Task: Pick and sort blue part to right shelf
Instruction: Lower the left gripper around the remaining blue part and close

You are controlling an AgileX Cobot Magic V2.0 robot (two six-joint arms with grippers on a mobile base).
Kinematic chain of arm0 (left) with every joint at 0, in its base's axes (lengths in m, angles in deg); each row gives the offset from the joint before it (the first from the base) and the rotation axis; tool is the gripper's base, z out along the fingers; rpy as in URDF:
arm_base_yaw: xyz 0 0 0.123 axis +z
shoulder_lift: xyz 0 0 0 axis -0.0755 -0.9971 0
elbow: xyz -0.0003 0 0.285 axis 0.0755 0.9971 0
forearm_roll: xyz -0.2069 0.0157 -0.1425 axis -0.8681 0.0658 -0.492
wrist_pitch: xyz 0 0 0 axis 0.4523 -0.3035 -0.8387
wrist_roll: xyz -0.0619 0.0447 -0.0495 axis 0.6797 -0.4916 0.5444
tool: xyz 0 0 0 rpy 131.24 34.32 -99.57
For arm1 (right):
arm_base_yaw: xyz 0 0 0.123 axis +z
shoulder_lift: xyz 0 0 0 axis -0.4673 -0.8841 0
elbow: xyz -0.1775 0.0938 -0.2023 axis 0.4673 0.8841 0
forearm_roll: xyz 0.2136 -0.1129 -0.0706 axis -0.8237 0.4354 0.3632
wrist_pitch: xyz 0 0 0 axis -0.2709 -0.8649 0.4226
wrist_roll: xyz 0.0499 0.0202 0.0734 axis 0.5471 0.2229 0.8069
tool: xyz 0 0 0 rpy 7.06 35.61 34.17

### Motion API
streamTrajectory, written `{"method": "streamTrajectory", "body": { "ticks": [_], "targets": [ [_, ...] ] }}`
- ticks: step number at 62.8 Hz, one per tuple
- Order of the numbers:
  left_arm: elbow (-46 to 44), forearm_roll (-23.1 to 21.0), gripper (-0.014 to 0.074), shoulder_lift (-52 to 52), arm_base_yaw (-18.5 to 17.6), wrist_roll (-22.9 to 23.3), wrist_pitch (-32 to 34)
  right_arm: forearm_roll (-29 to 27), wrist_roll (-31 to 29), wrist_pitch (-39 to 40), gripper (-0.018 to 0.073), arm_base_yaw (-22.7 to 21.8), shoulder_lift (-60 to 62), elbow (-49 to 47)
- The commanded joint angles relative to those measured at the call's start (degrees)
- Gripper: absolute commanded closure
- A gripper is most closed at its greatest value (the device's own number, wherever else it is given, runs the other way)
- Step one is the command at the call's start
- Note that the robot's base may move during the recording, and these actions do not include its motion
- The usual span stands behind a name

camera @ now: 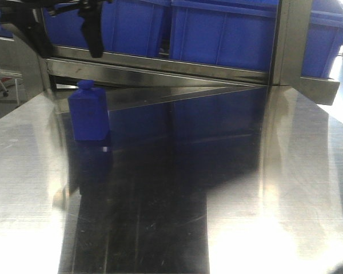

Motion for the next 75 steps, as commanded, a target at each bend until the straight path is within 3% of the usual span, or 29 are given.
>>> {"method": "streamTrajectory", "body": {
  "ticks": [1, 22, 34, 75],
  "targets": [
    [-6.0, -0.9, 0.0029, -0.2, -0.4, 0.7, -2.8, 0.1, -0.6, 5.5, 0.0273, -0.4, 0.2, -1.8],
    [-15.0, 0.8, 0.0029, -7.4, -0.3, 0.7, -10.2, 0.1, -0.6, 5.5, 0.0273, -0.4, 0.2, -1.8],
    [-15.1, 2.9, 0.0029, -9.0, -0.3, 4.2, -11.8, 0.1, -0.6, 5.5, 0.0273, -0.4, 0.2, -1.8],
    [-14.5, 1.4, 0.0029, -11.6, -0.4, 4.3, -13.1, 0.1, -0.6, 5.5, 0.0273, -0.4, 0.2, -1.8]
  ]
}}
